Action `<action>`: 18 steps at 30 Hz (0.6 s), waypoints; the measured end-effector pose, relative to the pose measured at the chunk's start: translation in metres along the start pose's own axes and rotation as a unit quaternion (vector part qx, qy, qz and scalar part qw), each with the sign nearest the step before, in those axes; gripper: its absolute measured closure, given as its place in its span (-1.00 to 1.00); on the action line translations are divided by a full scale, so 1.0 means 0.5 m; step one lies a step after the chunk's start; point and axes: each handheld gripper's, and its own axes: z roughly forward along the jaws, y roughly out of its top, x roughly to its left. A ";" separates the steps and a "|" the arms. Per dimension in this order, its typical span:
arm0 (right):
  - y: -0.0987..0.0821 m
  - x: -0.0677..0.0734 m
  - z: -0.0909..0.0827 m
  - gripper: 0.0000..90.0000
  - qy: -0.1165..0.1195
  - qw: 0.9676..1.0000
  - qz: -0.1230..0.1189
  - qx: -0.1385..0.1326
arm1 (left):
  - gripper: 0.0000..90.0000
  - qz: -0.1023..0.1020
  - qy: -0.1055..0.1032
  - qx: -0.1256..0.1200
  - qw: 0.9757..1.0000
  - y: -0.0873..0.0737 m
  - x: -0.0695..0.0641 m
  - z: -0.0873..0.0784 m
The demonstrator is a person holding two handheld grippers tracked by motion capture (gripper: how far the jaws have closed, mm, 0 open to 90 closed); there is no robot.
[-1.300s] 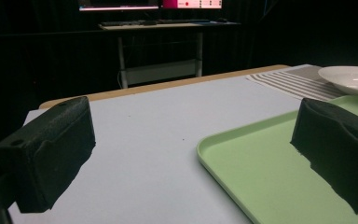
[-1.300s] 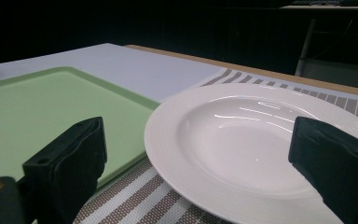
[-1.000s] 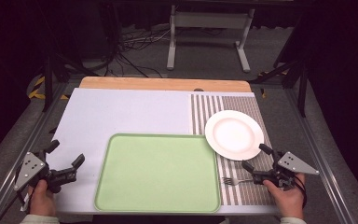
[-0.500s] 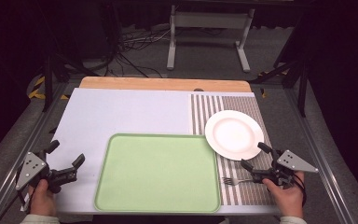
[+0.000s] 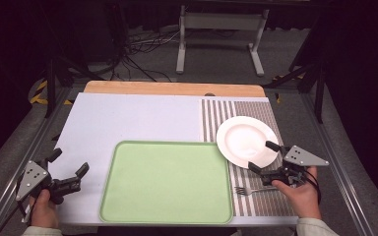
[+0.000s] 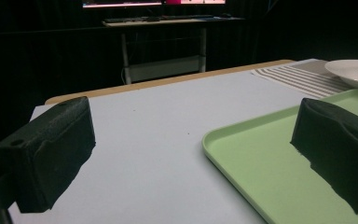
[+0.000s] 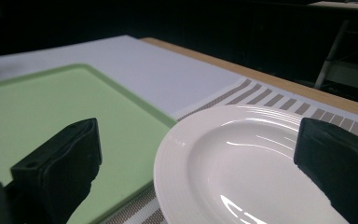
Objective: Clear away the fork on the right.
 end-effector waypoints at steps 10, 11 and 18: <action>0.046 0.005 0.012 -0.87 0.029 0.991 -0.058 0.113 | -0.99 0.001 0.006 0.002 1.000 0.000 0.000 -0.002; 0.050 0.005 0.014 -0.87 0.030 0.989 -0.067 0.127 | -0.99 0.000 0.006 0.001 1.000 0.000 0.000 -0.002; 0.067 0.006 0.020 -0.88 0.050 0.980 -0.077 0.176 | -0.99 0.000 0.005 0.003 1.000 0.000 -0.001 -0.002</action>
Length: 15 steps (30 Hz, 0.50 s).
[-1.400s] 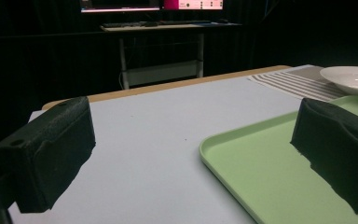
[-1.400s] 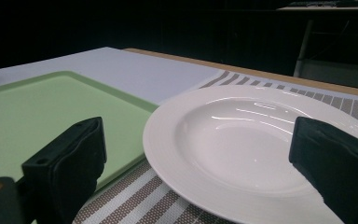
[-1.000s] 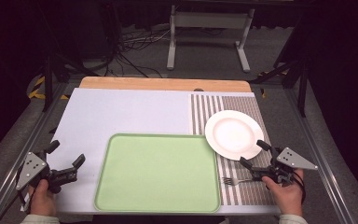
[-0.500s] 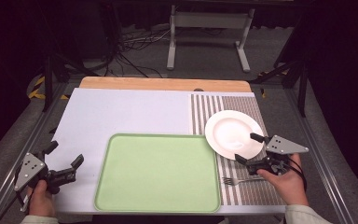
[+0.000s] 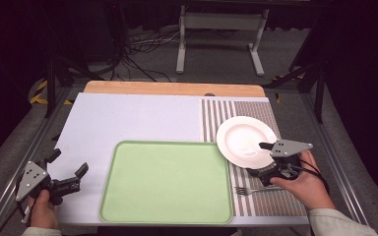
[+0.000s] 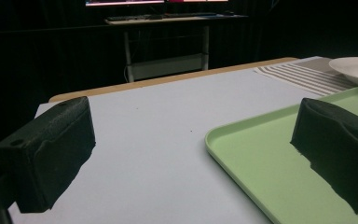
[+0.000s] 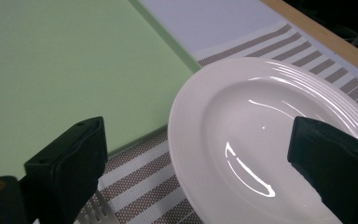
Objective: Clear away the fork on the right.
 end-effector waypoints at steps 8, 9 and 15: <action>0.011 -0.001 0.006 -0.88 0.024 0.997 -0.027 0.065 | -0.99 -0.008 -0.001 -0.001 1.000 0.001 0.002 -0.002; 0.011 -0.002 0.007 -0.88 0.027 0.997 -0.028 0.072 | -0.99 -0.007 -0.001 0.000 1.000 0.001 0.003 -0.002; 0.014 -0.004 0.014 -0.88 0.050 0.992 -0.034 0.113 | -0.99 -0.005 -0.001 0.003 1.000 0.000 0.001 -0.001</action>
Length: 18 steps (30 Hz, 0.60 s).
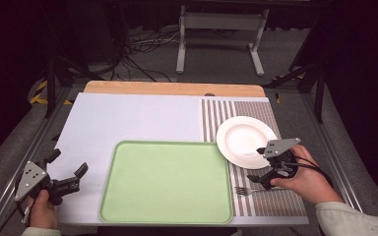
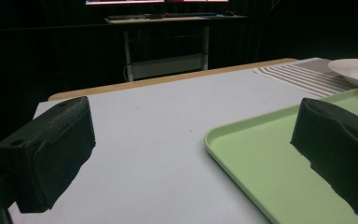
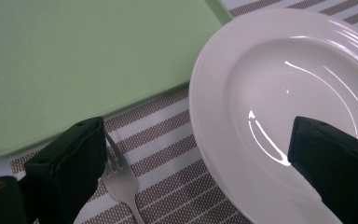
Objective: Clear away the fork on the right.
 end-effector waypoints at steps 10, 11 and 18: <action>0.004 -0.002 0.005 -0.82 0.012 0.997 -0.024 0.068 | -0.99 0.003 0.001 0.002 1.000 0.000 0.001 -0.001; 0.004 -0.002 0.007 -0.82 0.012 0.997 -0.026 0.077 | -0.99 0.003 0.001 0.002 1.000 0.000 0.001 -0.001; 0.008 0.001 0.012 -0.81 0.023 0.992 -0.037 0.116 | -0.99 0.002 0.003 0.000 1.000 0.001 0.001 -0.003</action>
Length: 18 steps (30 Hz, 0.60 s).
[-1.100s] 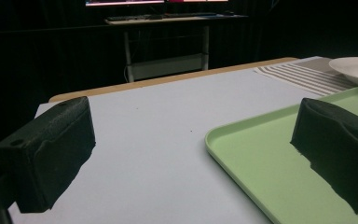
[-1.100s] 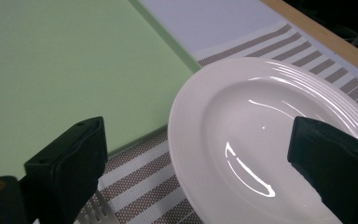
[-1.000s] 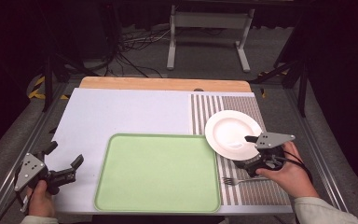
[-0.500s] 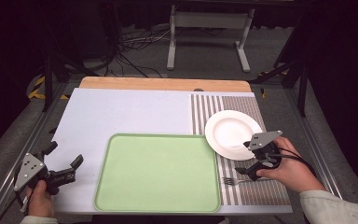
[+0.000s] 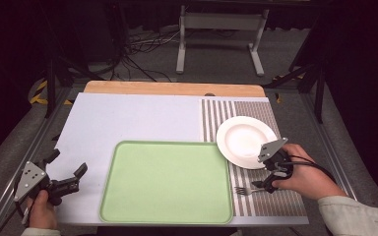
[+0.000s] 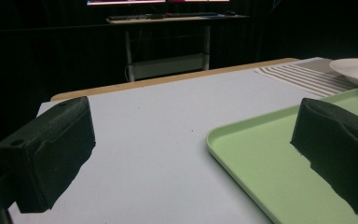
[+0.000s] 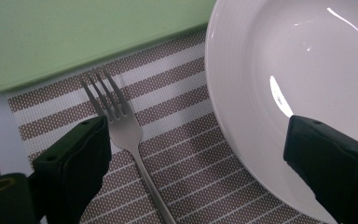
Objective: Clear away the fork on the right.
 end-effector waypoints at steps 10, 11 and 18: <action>0.004 0.004 0.011 -0.68 0.027 0.999 -0.006 0.040 | -0.99 -0.002 0.000 0.002 1.000 -0.002 0.000 0.000; 0.004 0.004 0.012 -0.67 0.031 0.998 -0.012 0.045 | -0.99 -0.003 0.000 0.002 1.000 -0.002 0.000 0.000; -0.003 0.005 0.027 -0.60 0.048 0.996 -0.019 0.077 | -0.99 -0.003 0.001 0.003 1.000 -0.003 0.001 0.000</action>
